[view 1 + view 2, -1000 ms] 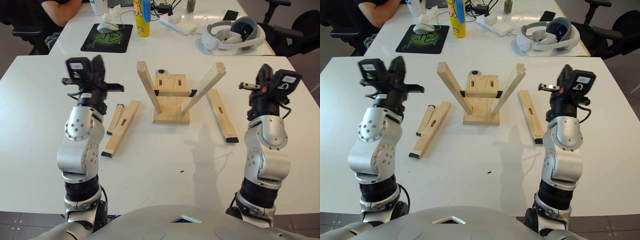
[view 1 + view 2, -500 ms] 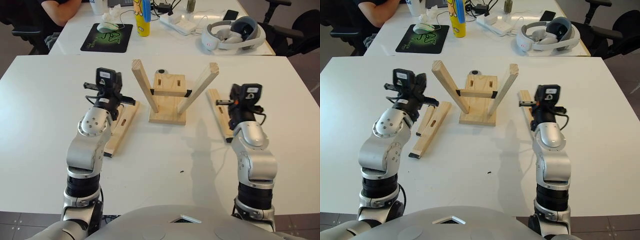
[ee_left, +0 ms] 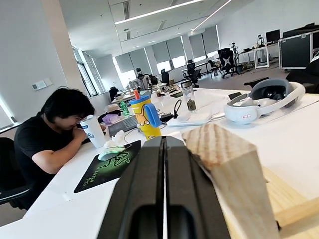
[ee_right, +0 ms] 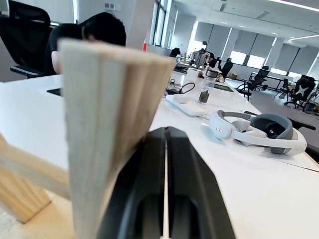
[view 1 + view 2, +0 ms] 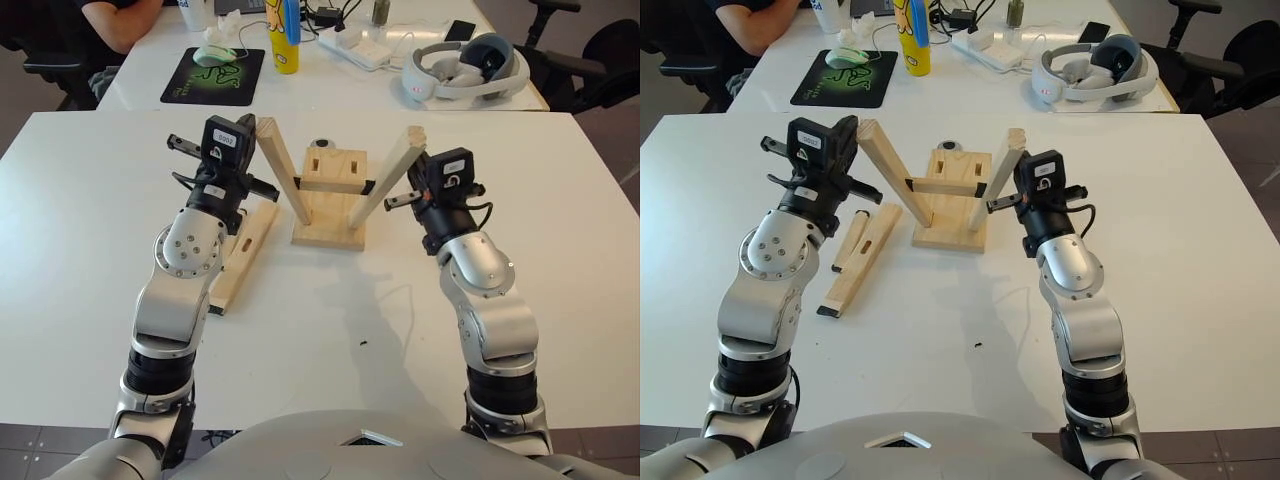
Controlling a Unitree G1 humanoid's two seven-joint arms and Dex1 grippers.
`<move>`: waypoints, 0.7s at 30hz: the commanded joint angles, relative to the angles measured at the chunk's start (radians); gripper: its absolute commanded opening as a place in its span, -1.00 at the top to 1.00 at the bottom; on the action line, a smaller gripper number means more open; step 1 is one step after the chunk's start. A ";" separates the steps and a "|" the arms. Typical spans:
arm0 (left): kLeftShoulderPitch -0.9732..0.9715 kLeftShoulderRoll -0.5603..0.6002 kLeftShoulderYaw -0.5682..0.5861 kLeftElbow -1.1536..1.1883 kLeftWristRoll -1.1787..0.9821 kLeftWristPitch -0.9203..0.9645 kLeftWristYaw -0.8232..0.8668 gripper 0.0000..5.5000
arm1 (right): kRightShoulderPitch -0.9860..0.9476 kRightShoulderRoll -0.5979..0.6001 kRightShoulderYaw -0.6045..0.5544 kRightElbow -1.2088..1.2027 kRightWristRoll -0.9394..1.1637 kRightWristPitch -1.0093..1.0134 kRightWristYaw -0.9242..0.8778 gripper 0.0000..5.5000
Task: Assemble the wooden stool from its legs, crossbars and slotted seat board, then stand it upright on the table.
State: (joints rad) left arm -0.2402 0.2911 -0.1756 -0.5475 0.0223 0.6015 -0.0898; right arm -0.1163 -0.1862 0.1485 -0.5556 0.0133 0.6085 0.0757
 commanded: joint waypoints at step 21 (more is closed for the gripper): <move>0.022 0.042 0.119 0.205 -0.011 -0.003 -0.102 0.99 | 0.157 -0.041 0.094 0.182 0.014 -0.027 0.199 1.00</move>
State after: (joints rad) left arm -0.1824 0.3243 -0.0725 -0.3814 0.0113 0.6307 -0.1813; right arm 0.0728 -0.2239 0.2185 -0.4070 0.0258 0.5893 0.2524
